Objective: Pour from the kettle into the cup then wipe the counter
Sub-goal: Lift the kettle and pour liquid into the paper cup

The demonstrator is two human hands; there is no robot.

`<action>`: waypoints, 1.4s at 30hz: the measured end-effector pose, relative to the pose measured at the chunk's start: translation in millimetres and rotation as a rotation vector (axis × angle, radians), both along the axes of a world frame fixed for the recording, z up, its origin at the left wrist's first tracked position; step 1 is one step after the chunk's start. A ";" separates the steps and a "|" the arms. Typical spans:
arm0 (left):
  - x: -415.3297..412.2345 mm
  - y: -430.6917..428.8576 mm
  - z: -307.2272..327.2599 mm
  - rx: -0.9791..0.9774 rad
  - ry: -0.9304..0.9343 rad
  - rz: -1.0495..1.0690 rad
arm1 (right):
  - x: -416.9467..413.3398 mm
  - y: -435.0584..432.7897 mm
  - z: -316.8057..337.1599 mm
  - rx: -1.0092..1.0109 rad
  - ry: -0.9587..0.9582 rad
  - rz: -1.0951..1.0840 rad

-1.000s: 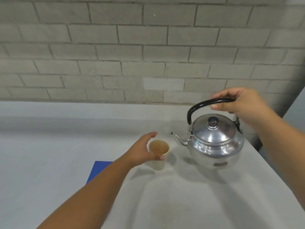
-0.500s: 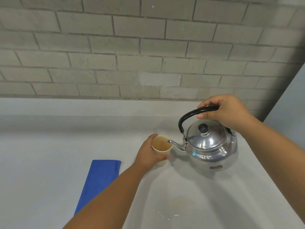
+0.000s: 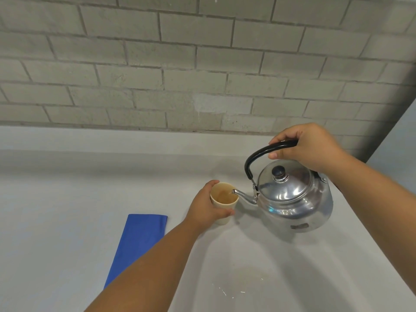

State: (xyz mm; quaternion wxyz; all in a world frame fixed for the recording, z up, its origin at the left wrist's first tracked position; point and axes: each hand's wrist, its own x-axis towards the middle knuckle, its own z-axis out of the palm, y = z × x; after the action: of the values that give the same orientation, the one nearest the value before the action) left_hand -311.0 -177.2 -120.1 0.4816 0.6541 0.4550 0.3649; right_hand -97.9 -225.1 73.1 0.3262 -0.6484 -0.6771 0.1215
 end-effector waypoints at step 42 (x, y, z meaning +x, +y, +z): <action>-0.2 1.1 -0.7 0.036 0.033 -0.025 | -10.7 -4.6 14.4 -0.025 -0.133 0.004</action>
State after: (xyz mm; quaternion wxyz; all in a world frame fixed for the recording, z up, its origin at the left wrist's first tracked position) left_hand -311.2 -176.1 -120.8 0.4664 0.6744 0.4482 0.3561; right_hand -108.6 -229.7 87.5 0.2723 -0.6577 -0.6970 0.0870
